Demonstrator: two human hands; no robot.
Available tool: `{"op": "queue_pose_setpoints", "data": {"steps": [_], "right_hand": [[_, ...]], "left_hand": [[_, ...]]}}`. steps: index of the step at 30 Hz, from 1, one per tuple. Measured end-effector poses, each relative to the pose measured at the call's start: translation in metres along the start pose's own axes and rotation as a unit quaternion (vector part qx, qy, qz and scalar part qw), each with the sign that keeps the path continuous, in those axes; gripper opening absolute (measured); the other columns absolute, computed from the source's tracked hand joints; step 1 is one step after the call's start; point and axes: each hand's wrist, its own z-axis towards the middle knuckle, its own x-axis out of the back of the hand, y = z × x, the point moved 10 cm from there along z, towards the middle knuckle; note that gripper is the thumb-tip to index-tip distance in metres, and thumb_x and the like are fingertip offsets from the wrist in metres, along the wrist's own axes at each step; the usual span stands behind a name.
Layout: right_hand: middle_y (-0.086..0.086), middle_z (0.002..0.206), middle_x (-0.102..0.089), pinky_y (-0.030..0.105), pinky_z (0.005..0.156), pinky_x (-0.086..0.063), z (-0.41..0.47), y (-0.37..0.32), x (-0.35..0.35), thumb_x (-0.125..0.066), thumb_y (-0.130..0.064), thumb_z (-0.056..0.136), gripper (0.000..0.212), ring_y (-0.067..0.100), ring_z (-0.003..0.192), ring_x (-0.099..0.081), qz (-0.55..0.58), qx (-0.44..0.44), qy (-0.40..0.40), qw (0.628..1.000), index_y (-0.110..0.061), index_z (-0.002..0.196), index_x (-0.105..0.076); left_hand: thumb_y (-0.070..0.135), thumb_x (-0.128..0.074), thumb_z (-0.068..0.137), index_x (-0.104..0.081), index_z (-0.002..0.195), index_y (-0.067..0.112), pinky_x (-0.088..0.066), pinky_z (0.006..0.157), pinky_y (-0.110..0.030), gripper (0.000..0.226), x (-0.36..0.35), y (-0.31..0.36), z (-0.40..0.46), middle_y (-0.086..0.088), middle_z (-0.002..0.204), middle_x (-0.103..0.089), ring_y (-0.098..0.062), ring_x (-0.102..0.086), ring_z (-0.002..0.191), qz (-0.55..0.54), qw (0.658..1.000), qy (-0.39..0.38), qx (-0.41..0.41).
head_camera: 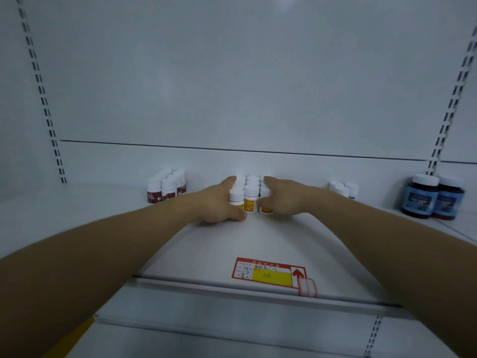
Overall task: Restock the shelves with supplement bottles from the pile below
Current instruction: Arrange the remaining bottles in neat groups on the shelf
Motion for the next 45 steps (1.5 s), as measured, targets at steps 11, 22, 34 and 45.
{"op": "queue_pose_setpoints", "data": {"steps": [11,22,34,45], "right_hand": [[0.015,0.14,-0.044,0.034,0.098,-0.037,-0.002,0.001,-0.002,-0.048,-0.039,0.097,0.058,0.029,0.122,-0.046,-0.007,0.001,-0.004,1.0,-0.012,0.143,-0.027],[0.012,0.152,-0.03,0.034,0.106,-0.029,-0.006,0.003,0.012,-0.045,-0.045,0.097,0.067,0.027,0.137,-0.032,0.005,-0.008,0.007,1.0,-0.011,0.149,-0.02],[0.01,0.139,-0.047,0.031,0.095,-0.038,-0.016,-0.003,0.004,-0.053,-0.036,0.092,0.049,0.025,0.118,-0.049,0.028,-0.031,0.028,0.999,-0.013,0.134,-0.042],[0.008,0.159,-0.017,0.029,0.113,-0.017,-0.028,0.014,0.031,-0.047,-0.042,0.096,0.072,0.023,0.145,-0.018,-0.023,-0.047,0.047,0.998,-0.012,0.153,-0.015]], "left_hand": [[0.04,-0.069,0.081,0.003,0.151,0.032,-0.036,0.107,-0.033,0.101,0.0,-0.023,0.007,0.004,0.15,-0.035,-0.019,-0.045,0.125,0.039,0.999,-0.021,0.024],[0.043,-0.074,0.075,-0.002,0.151,0.031,-0.034,0.109,-0.035,0.105,0.005,-0.021,0.007,0.005,0.151,-0.034,-0.019,-0.042,0.129,0.046,0.998,-0.028,0.034],[0.024,-0.075,0.078,-0.019,0.146,0.022,-0.036,0.092,-0.025,0.088,0.003,-0.003,0.006,0.0,0.142,-0.042,-0.016,-0.045,0.111,0.02,0.999,-0.037,0.025],[0.044,-0.071,0.078,0.001,0.152,0.025,-0.022,0.109,-0.026,0.105,0.024,0.0,-0.006,0.003,0.159,-0.011,-0.018,-0.021,0.143,0.1,0.995,-0.02,-0.004]]}}
